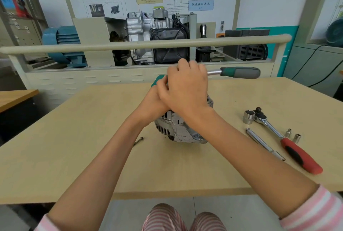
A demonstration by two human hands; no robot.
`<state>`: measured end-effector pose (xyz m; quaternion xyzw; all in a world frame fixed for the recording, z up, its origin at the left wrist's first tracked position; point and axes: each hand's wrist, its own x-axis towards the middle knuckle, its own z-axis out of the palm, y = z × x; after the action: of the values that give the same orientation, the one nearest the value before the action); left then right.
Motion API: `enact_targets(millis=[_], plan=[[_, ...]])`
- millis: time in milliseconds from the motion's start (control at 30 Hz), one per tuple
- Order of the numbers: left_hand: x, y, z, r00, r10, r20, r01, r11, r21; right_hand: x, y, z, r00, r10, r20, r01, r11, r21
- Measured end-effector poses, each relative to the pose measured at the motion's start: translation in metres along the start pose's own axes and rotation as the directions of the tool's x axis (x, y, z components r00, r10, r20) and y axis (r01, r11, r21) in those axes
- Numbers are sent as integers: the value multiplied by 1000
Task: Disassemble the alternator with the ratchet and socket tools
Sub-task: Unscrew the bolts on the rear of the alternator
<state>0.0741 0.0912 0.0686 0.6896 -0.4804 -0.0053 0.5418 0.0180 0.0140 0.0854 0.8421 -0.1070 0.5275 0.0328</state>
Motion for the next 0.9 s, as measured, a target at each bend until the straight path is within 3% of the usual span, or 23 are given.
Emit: enact_targets(millis=[33,100,200,300,367,400,467,533,567,600,667,733,800,867,900], plan=[[0,0,1,1000,-7,-9,7,1000,-4,1,0,-2,1000,10,29,-10,1000,9],[0,-1,0,999,-35,-10,35,999,-15,7,4,-6,996,25,81,-44,968,247],[-2,-1,-2,995,-49,84,52,998,-30,14,15,-7,989,12,147,-112,706,699],[-1,-3,-3,993,-61,103,67,996,-55,17,18,-7,982,18,189,-172,506,845],[-1,-3,-2,995,-55,79,60,996,-59,16,19,-6,987,15,160,-143,538,831],[0,-3,-1,997,-44,65,48,997,-56,12,17,-5,995,0,100,-75,654,753],[0,-2,1,1000,-11,20,12,999,-40,3,11,0,999,-42,-32,51,930,364],[0,-1,1,1000,3,15,-2,999,-35,-2,4,0,994,-54,-94,59,997,51],[0,-1,1,1000,-1,15,2,999,-37,-2,3,-1,994,-45,-98,50,998,42],[0,-1,0,1000,-12,11,12,999,-35,0,3,-2,997,-26,-73,34,993,113],[0,-2,-1,999,-39,30,39,999,-14,7,7,-5,1000,15,16,-21,908,418],[-1,-2,-2,997,-48,67,49,998,-25,13,13,-6,994,22,108,-91,719,689],[-1,-3,-3,995,-54,84,58,998,-38,14,15,-8,990,24,142,-132,550,825],[0,-4,-4,996,-51,78,54,998,-31,13,17,-6,993,29,111,-109,533,839],[0,-4,-4,997,-39,73,41,999,-31,10,16,-6,997,27,70,-72,621,781]])
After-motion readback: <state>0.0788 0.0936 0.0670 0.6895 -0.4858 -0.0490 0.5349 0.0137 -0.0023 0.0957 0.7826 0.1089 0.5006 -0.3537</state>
